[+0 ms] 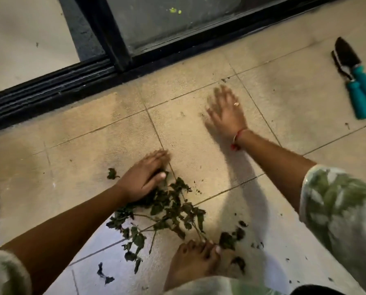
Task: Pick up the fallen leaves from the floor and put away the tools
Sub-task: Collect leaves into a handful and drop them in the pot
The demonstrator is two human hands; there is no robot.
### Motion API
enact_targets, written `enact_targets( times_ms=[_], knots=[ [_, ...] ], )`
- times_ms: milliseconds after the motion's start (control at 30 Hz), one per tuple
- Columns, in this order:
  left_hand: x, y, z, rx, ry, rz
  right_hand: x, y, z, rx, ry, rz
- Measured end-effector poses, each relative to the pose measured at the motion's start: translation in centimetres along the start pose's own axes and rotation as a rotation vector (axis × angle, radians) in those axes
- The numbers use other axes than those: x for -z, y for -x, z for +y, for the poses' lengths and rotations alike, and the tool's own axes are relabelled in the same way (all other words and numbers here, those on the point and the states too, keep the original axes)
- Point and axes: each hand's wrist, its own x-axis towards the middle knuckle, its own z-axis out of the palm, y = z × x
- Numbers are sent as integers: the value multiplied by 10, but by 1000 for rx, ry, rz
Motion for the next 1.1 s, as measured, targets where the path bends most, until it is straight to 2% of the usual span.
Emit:
enact_targets(
  times_ms=[67,100,233,300,433,533,633,733,800,900,967,1100],
  knots=[
    [-1,10,7,-96,-13,30,13,-36,30,-118,54,0],
    [-1,15,6,-79,0,86,18,-49,43,-146,65,-26],
    [2,52,-14,333,90,402,10,-60,42,-36,136,-146],
    [0,82,-29,470,61,444,-6,-32,9,133,135,-178],
    [-6,110,-46,493,-81,304,-54,58,-59,618,143,-346],
    [-10,98,-44,453,-144,256,-82,120,-99,806,224,-524],
    [-17,80,-30,335,-187,163,-79,157,-105,965,169,-544],
    [-28,69,-2,131,-167,77,-54,171,-72,976,77,-426],
    [-32,74,14,73,-146,58,-38,184,-35,965,121,-365],
    [-28,103,12,137,-144,102,-22,224,23,1039,253,-298],
    [-28,137,0,185,-210,59,-22,254,51,1068,335,-292],
    [-57,199,-14,116,-438,-176,-36,266,55,855,388,-302]
  ],
)
